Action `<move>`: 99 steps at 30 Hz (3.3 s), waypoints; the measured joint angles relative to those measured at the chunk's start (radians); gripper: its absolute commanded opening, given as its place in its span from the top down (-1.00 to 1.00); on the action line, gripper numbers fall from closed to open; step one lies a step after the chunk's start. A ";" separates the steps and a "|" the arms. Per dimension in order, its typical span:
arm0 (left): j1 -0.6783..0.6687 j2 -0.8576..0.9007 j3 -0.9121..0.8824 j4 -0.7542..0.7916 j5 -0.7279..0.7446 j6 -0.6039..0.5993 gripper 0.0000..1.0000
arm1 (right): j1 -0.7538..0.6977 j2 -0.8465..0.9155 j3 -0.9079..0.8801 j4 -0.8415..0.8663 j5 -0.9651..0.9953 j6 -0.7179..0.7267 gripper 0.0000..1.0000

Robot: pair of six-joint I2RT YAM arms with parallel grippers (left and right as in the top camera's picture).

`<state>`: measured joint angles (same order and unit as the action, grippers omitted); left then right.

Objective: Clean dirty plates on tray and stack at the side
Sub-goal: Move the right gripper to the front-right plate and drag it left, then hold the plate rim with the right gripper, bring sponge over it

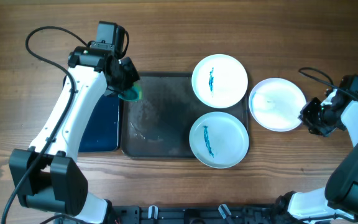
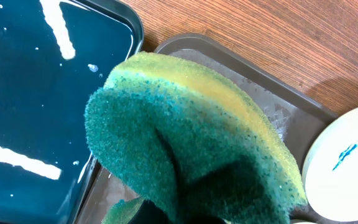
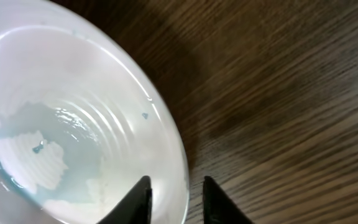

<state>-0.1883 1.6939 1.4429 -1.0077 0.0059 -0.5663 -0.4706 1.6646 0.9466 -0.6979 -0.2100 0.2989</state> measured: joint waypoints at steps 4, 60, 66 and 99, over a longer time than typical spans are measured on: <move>0.000 0.000 0.000 -0.004 0.000 0.000 0.92 | 0.029 -0.028 0.000 -0.042 -0.032 0.003 0.30; -0.042 0.000 0.000 -0.013 0.004 0.000 0.92 | 0.587 -0.234 -0.258 -0.089 -0.112 -0.009 0.91; -0.042 0.000 0.000 -0.013 0.004 0.000 0.92 | 0.645 -0.234 -0.140 -0.195 -0.110 -0.005 0.91; -0.042 0.000 0.000 0.002 0.004 -0.016 0.92 | 1.144 0.191 0.139 0.290 0.136 0.457 0.56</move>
<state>-0.2302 1.6939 1.4429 -1.0054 0.0097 -0.5819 0.6735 1.8553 1.0859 -0.4080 -0.0742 0.7563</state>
